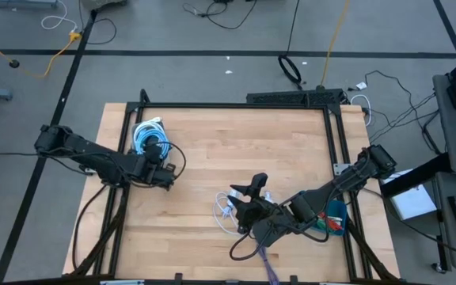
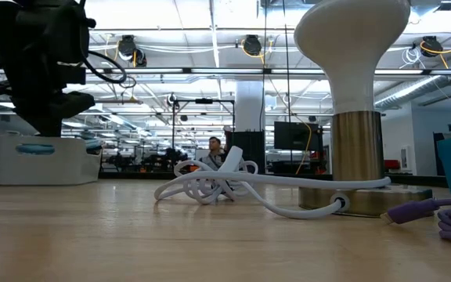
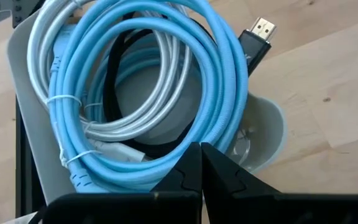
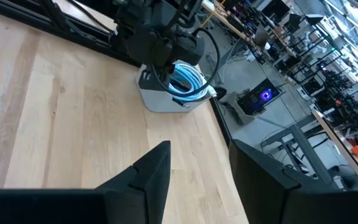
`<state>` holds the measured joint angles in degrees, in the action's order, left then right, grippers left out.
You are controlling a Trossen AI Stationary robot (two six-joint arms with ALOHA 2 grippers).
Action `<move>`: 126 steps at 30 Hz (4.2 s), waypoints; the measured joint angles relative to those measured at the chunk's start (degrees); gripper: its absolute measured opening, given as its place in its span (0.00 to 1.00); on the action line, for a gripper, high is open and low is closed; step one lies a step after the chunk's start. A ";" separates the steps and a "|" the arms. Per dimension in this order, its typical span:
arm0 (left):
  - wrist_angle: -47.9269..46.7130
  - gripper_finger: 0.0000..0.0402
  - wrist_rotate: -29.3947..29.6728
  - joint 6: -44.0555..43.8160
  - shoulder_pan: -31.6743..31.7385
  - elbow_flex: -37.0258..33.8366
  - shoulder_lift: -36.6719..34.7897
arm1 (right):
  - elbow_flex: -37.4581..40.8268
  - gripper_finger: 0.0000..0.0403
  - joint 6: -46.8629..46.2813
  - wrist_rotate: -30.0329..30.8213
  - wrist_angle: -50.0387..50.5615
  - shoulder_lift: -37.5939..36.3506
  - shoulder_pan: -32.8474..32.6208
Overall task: Pick & Place USB Port
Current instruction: Put the light blue HDMI cable into the gray bin, then put the purple USB cable into the blue bin
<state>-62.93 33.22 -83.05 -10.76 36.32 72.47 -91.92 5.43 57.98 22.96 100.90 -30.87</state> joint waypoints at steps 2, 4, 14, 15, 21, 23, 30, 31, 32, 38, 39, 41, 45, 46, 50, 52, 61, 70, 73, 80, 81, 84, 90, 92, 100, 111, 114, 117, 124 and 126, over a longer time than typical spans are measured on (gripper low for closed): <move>-0.20 0.00 0.05 0.02 -0.02 0.00 0.00 | 0.00 0.38 -0.02 0.00 -0.02 0.00 0.00; -2.15 0.00 0.45 -0.67 -0.80 0.48 0.11 | 0.00 0.38 -0.02 0.00 0.00 0.00 -0.01; -22.36 0.02 10.29 -10.83 -4.50 10.12 0.24 | 0.00 0.38 0.72 0.05 -0.63 0.00 -0.31; -22.45 0.02 10.28 -10.42 -4.06 10.14 0.20 | 0.00 0.38 0.72 0.05 -0.61 0.00 -0.31; -14.15 0.01 11.75 0.03 -1.47 9.09 0.46 | 0.00 0.38 0.42 -2.91 -0.94 0.00 -0.33; -8.80 0.01 12.98 6.55 -0.25 9.09 0.46 | 0.00 0.38 0.46 -3.94 -1.49 0.00 -0.33; 7.45 0.00 10.67 23.91 9.62 9.11 0.44 | 0.00 0.38 0.74 -4.30 -1.60 0.00 -0.38; 11.98 0.00 8.53 28.77 10.66 9.11 0.44 | 0.00 0.38 0.74 -4.30 -1.34 0.00 -0.56; 16.68 0.00 5.89 33.74 11.30 9.11 0.44 | 0.00 0.38 0.66 -4.29 -0.93 0.00 -0.76; 40.44 0.00 -10.50 50.85 9.44 9.22 2.48 | 0.00 0.38 0.32 -4.31 0.06 0.00 -3.27; 42.23 0.00 -13.58 50.06 8.87 9.30 3.06 | 0.00 0.38 0.31 -4.31 -0.07 0.00 -3.85; 41.97 0.00 -17.60 48.34 6.63 9.28 3.86 | 0.00 0.38 0.69 -4.26 -0.32 -0.16 -5.22; 41.00 0.00 -19.82 45.34 -2.61 9.24 6.47 | 0.00 0.38 0.90 -4.29 -0.91 -1.09 -8.79; 40.88 0.00 -19.59 45.09 -5.81 9.12 6.93 | -0.02 0.38 0.75 -4.31 -0.98 -1.18 -9.81; 47.46 0.00 -12.18 43.29 -19.14 9.25 8.85 | -0.02 0.38 -3.51 -12.07 0.31 -1.16 -14.15; 51.40 0.00 -5.49 42.62 -24.85 9.27 9.28 | -0.02 0.38 -10.46 -22.22 0.12 -1.16 -15.57; 53.75 0.00 11.09 43.38 -37.33 9.27 9.27 | 0.04 0.38 -65.39 -39.99 24.80 4.46 -16.62; 54.07 0.00 12.75 44.55 -38.49 9.27 9.39 | 0.04 0.39 -81.96 -47.42 28.39 10.36 -14.66; 53.98 0.00 13.10 45.65 -38.67 9.27 9.57 | 0.04 0.39 -83.11 -50.41 24.67 11.58 -14.07; 53.79 0.00 13.38 46.67 -39.56 9.27 9.57 | 0.02 0.39 -86.20 -54.96 22.42 14.65 -13.73; 53.75 0.00 13.41 46.74 -39.67 9.27 9.57 | 0.02 0.39 -86.63 -55.17 22.32 15.25 -13.82; 53.76 0.00 13.48 46.77 -39.74 9.27 9.57 | 0.02 0.39 -87.04 -55.09 22.09 16.71 -13.86; 53.72 0.00 13.88 46.80 -39.74 9.27 9.60 | 0.00 0.39 -86.46 -55.08 18.34 20.20 -13.86; 53.71 0.00 13.91 46.80 -39.74 9.27 9.60 | -0.09 0.39 -85.39 -55.08 16.90 21.12 -13.86; 53.71 0.00 13.91 46.80 -40.02 9.27 9.62 | 2.02 0.20 -85.85 -55.24 16.80 20.99 -14.26; 50.82 0.00 14.19 44.51 -40.06 9.27 9.62 | 1.56 0.03 -100.96 -59.19 38.42 11.71 -20.93; 50.38 0.00 14.72 44.06 -40.06 9.27 9.62 | -0.56 0.03 -109.76 -57.82 49.36 8.22 -24.36; 49.69 0.00 14.90 43.73 -40.06 9.27 9.62 | -2.96 0.03 -114.65 -55.04 60.55 6.90 -27.09; 48.91 0.00 15.31 42.82 -40.06 9.27 9.66 | 4.65 0.03 -112.47 -49.16 67.26 3.32 -27.59; 48.98 0.00 15.31 42.81 -40.06 9.27 9.66 | 8.34 0.03 -109.86 -49.40 67.67 2.98 -26.74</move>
<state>-13.96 48.53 -40.24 -50.83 45.58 82.13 -83.57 -104.43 8.57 90.63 103.88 -57.62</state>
